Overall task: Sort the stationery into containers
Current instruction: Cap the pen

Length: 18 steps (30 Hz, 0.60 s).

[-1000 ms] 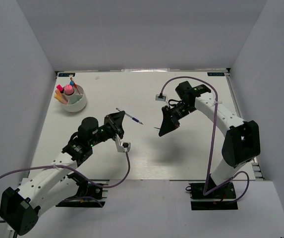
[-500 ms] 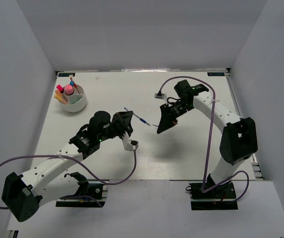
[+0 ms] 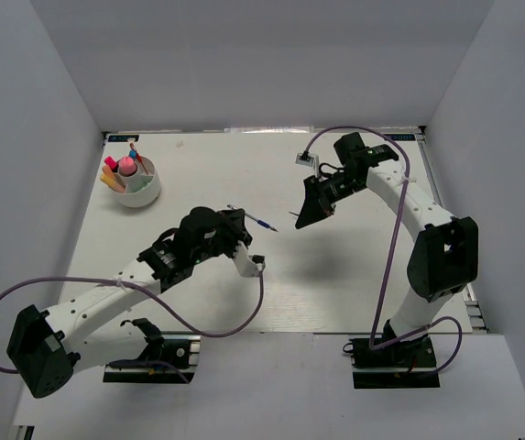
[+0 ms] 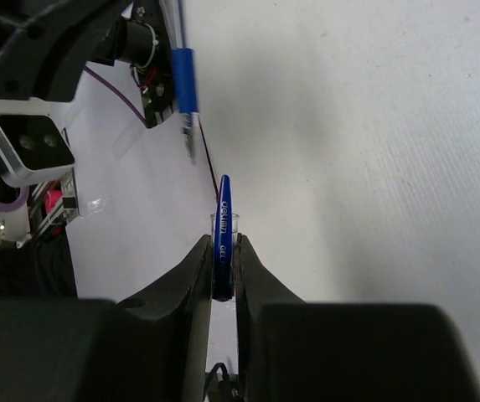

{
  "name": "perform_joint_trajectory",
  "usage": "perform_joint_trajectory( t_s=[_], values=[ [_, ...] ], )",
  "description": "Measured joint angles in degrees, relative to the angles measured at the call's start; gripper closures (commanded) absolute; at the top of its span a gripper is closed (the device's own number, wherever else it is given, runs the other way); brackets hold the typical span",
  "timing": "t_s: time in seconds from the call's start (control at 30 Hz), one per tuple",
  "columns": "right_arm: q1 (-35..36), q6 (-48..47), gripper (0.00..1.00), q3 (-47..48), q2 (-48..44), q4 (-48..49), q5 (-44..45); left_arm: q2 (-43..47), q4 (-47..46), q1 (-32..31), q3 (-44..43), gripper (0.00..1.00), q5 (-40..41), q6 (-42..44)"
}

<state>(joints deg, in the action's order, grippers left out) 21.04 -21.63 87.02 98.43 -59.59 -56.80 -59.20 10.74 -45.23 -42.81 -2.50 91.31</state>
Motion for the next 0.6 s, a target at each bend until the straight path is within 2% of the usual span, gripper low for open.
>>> perform_joint_trajectory(
  t_s=[0.27, 0.6],
  values=[
    [0.44, -0.17, 1.0, -0.24, -0.02, 0.79, -1.42, -8.72, 3.87, -2.97, -9.03, 1.0, 5.97, -7.02],
    [0.31, -1.42, 1.0, -0.26, -0.13, 1.14, -1.01, -8.48, 6.08, -4.24, -9.97, 1.0, 8.2, -11.1]
  ],
)
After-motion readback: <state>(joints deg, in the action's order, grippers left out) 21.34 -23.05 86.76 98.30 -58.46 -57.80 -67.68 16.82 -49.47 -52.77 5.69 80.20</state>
